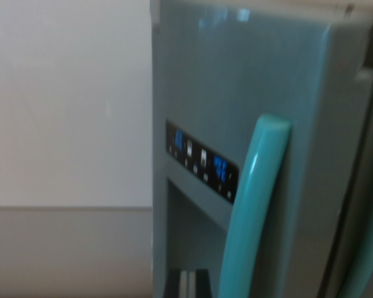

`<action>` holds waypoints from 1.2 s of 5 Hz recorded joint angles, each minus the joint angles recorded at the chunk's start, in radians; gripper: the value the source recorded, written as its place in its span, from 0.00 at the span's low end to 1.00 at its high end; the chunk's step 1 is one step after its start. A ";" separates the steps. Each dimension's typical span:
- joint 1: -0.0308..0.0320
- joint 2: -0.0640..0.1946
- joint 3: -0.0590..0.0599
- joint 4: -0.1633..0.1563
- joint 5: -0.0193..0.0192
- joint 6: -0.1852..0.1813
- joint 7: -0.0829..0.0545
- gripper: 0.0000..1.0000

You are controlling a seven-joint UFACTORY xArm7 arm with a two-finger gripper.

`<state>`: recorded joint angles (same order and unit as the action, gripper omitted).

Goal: Close fridge door

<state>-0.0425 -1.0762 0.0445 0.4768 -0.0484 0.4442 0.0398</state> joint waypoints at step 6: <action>0.0000 0.191 0.000 0.082 0.0000 0.000 0.000 1.00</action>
<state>-0.0425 -0.8847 0.0447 0.5585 -0.0484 0.4441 0.0398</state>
